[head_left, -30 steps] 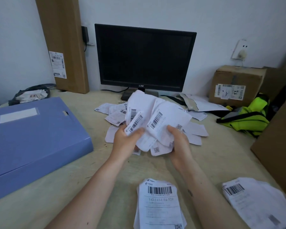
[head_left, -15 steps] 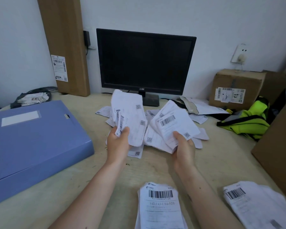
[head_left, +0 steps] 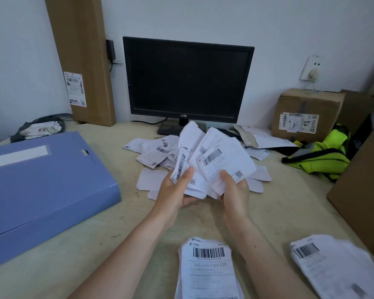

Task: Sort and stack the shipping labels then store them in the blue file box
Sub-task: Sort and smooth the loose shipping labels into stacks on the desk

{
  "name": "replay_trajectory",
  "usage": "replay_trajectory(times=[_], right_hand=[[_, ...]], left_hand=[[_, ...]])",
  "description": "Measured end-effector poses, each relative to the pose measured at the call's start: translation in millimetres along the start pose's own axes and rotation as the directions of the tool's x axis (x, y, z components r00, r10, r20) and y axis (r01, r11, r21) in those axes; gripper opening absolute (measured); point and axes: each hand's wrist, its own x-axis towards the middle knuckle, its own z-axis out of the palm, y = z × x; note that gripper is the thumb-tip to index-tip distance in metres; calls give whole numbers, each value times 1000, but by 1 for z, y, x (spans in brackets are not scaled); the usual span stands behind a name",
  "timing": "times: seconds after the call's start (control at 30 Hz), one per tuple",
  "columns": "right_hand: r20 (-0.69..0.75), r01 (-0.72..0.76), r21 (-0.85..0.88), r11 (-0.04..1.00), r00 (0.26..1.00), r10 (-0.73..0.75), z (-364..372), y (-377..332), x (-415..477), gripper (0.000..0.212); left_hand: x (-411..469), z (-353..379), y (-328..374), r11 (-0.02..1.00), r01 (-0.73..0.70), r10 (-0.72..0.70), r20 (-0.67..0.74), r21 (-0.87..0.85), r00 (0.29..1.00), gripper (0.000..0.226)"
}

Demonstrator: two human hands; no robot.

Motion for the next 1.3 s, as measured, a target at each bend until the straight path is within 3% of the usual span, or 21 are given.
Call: replay_trajectory(times=[0.1,0.23,0.33,0.4,0.47,0.53,0.6,0.63,0.7,0.77,0.83,0.93,1.03,1.1,1.2,1.23,1.3], right_hand=[[48,5,-86,996,999,-1,-1,2,1,18],[172,-97,-73,993,979,109,1,6,-1,24],[174,-16,-137,990,984,40,1,1,-1,28],[116,121,-252,960,989,-94,-3,-5,3,44],[115,309,-417,855,951,-288,-9,-9,8,67],[297,575,-556,601,812,-503,-16,-10,13,68],[544,740,-603,298,655,-525,-20,-8,17,59],[617,761,-615,207,628,-475,-19,-7,18,58],[672,754,-644,131,639,-374,-19,-3,16,61],[667,731,-672,119,666,-334,-19,1,17,62],[640,715,-688,127,679,-359,-19,2,19,48],[614,731,-674,105,634,-471,-18,0,20,19],[475,663,-725,188,678,-561,-17,-2,17,21],[276,549,-719,427,789,-549,-17,-7,16,23],[57,281,-416,865,957,-284,-16,-18,12,12],[35,185,-294,938,982,-183,-15,-20,12,11],[34,41,-142,989,999,-37,-16,-19,13,11]], left_hand=[[-2,0,-1,999,-32,32,-13,3,999,30],[3,-5,-2,996,-48,59,-161,71,985,18],[7,-13,-2,989,-47,75,-210,137,975,14],[8,-18,2,977,-81,120,-196,199,973,14],[8,-21,7,961,-103,147,-156,258,977,16],[8,-22,8,954,-99,136,-112,283,984,17],[8,-22,8,951,-94,127,-96,294,987,19],[7,-21,8,949,-98,130,-89,299,987,19],[7,-21,7,940,-120,148,-64,320,987,16],[8,-22,4,931,-145,166,-34,334,986,10],[8,-22,3,920,-159,180,-27,357,983,16],[8,-21,2,913,-178,214,-61,367,975,18],[10,-23,4,928,-182,251,-185,325,950,18],[12,-27,4,945,-174,251,-271,278,930,22],[14,-30,6,965,-144,215,-355,217,910,30],[15,-30,6,970,-136,204,-363,204,909,34],[14,-27,6,974,-129,188,-350,184,918,33]])
